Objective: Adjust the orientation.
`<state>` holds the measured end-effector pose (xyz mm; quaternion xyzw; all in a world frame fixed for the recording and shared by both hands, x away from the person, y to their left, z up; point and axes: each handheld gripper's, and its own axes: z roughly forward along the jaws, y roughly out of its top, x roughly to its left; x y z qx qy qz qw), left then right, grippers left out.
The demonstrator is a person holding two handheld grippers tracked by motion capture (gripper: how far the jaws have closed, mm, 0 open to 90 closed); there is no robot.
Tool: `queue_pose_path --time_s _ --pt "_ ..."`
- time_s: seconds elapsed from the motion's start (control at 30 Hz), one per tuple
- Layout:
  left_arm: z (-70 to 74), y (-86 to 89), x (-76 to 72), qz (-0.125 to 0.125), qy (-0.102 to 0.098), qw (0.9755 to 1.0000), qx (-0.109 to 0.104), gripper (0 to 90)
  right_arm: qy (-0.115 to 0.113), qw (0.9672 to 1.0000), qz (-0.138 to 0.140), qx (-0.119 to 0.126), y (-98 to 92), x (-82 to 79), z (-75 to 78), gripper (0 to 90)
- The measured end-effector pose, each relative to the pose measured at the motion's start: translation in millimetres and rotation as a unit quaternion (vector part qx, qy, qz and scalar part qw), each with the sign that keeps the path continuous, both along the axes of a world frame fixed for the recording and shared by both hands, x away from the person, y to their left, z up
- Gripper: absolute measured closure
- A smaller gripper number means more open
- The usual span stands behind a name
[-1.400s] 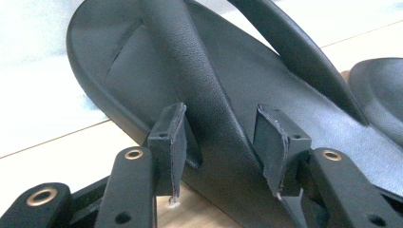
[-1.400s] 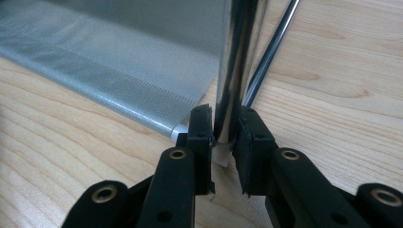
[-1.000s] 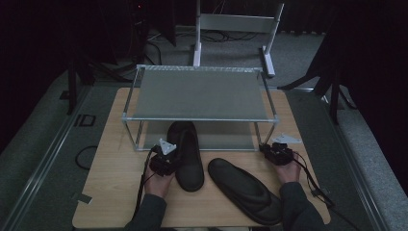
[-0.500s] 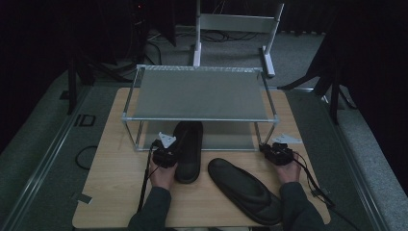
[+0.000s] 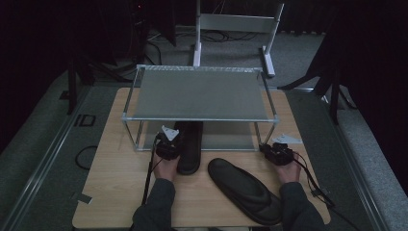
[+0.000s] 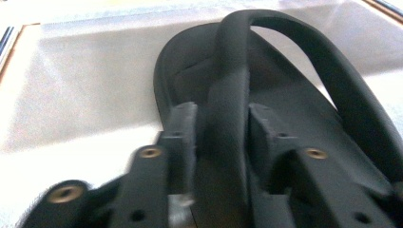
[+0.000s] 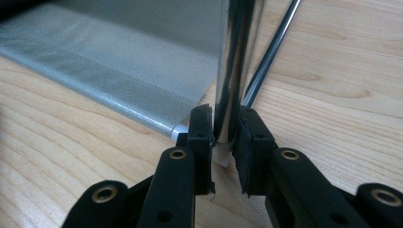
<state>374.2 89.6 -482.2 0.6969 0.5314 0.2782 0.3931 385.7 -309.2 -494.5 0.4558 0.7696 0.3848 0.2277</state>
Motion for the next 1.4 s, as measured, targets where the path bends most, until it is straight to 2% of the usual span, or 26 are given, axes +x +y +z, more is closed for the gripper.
queue_pose_path --time_s 0.1,0.17,0.3,0.33,0.37,0.5,0.53,0.57,0.63,0.7,0.9,0.97,1.13,1.23,1.4 --pt "4.9 2.3 -15.7 -0.012 -0.010 0.9999 0.001 50.0 -0.001 1.0000 0.001 -0.001 0.0 -0.1 0.0 77.7" --pt "9.5 3.6 -27.4 -0.024 -0.018 0.9996 0.005 46.9 -0.001 1.0000 0.000 -0.001 0.0 -0.2 0.0 77.7" --pt "18.9 4.8 -51.3 -0.057 -0.029 0.9979 -0.001 42.8 -0.001 1.0000 -0.001 -0.001 0.2 -0.3 -0.1 77.7" --pt "18.9 4.8 -51.3 -0.057 -0.029 0.9979 -0.001 42.2 -0.001 1.0000 -0.001 -0.001 0.2 -0.3 -0.1 77.7" --pt "20.7 4.8 -60.0 -0.080 -0.024 0.9964 -0.013 42.2 -0.001 1.0000 -0.001 0.000 0.2 -0.3 -0.1 77.7" --pt "18.9 4.0 -77.4 -0.089 -0.016 0.9954 -0.032 40.1 -0.001 1.0000 -0.001 0.000 0.3 -0.3 -0.1 77.7" --pt "18.9 4.0 -77.4 -0.089 -0.016 0.9954 -0.032 38.8 -0.001 1.0000 -0.001 0.000 0.3 -0.3 -0.1 77.7" --pt "14.4 2.6 -90.7 -0.092 -0.012 0.9951 -0.035 37.2 -0.002 1.0000 -0.001 -0.001 0.3 -0.4 -0.2 77.7" --pt "11.3 0.8 -98.5 -0.092 -0.010 0.9954 -0.022 35.0 -0.002 1.0000 0.000 -0.002 0.3 -0.4 -0.2 77.7" --pt "9.3 -0.4 -103.1 -0.086 -0.009 0.9962 -0.001 30.6 -0.002 1.0000 0.000 -0.002 0.4 -0.5 -0.2 77.8" --pt "6.6 3.4 -114.8 -0.098 -0.003 0.9952 0.000 25.6 -0.003 1.0000 0.000 -0.002 0.4 -0.6 -0.2 77.9" --pt "3.7 5.2 -120.5 -0.105 0.005 0.9945 0.001 25.1 -0.002 1.0000 0.000 -0.002 0.2 -0.4 -0.1 77.9" --pt "-1.1 3.0 -122.1 -0.104 0.015 0.9944 0.010 24.4 -0.002 1.0000 0.000 -0.002 0.4 -0.5 -0.2 77.9" --pt "-6.5 -1.0 -122.4 -0.103 0.022 0.9941 0.026 24.1 -0.002 1.0000 0.000 -0.002 0.3 -0.4 -0.1 77.9" --pt "-11.8 -3.5 -119.3 -0.096 0.029 0.9943 0.035 24.4 -0.002 1.0000 0.000 -0.002 0.4 -0.5 -0.2 77.9"
